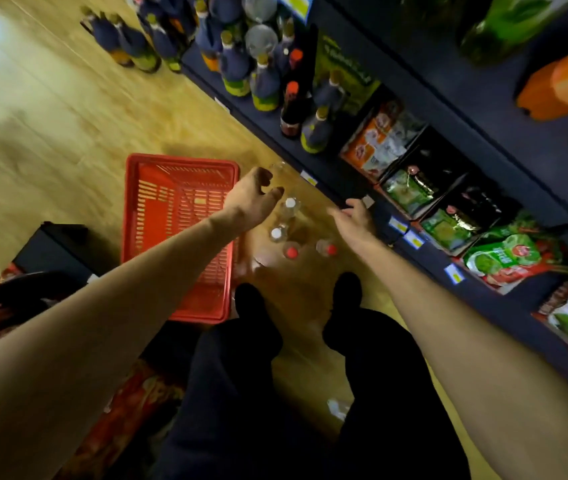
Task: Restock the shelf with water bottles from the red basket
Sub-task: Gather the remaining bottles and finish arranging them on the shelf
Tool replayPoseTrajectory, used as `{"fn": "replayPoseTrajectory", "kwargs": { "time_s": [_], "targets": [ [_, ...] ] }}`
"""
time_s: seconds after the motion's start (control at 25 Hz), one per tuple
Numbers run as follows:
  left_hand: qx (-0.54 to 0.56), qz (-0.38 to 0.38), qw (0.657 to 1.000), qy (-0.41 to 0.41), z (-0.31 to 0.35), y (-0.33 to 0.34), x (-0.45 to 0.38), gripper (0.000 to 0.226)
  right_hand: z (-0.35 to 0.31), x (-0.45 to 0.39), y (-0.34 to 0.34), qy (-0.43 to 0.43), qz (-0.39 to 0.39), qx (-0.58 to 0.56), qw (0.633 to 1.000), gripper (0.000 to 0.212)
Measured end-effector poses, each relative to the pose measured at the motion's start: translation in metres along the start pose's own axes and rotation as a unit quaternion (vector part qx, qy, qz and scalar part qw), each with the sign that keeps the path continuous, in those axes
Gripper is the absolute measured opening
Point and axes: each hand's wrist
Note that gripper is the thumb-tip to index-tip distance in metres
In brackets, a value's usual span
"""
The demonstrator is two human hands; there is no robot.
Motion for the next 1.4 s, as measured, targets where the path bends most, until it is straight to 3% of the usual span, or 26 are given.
{"fn": "replayPoseTrajectory", "kwargs": {
  "time_s": [0.32, 0.64, 0.88, 1.12, 1.24, 1.4],
  "targets": [
    [-0.025, -0.028, 0.999, -0.011, -0.074, 0.088, -0.097, 0.053, 0.087, -0.088, 0.050, 0.057, -0.002, 0.035, 0.998, 0.059],
    [-0.033, -0.052, 0.997, -0.044, -0.129, 0.149, -0.158, 0.075, 0.120, -0.130, 0.078, 0.088, -0.099, 0.120, 0.984, 0.103],
    [-0.038, -0.061, 0.997, -0.038, -0.162, 0.193, -0.190, 0.094, 0.169, -0.154, 0.104, 0.043, -0.045, 0.086, 0.994, 0.089],
    [-0.059, -0.046, 0.997, -0.018, -0.194, 0.219, -0.198, 0.088, 0.219, -0.168, 0.112, 0.049, -0.035, 0.044, 0.997, 0.104],
    [-0.044, -0.042, 0.998, -0.013, -0.205, 0.224, -0.210, 0.106, 0.235, -0.175, 0.125, 0.061, -0.012, 0.034, 0.997, 0.106],
    [-0.003, -0.032, 0.999, 0.000, -0.211, 0.232, -0.229, 0.118, 0.251, -0.196, 0.142, 0.035, 0.030, -0.025, 0.999, 0.087]
  ]
}}
Point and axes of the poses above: each hand's wrist, its own x-axis away from the middle knuckle, its own y-axis out of the palm, z = x × y
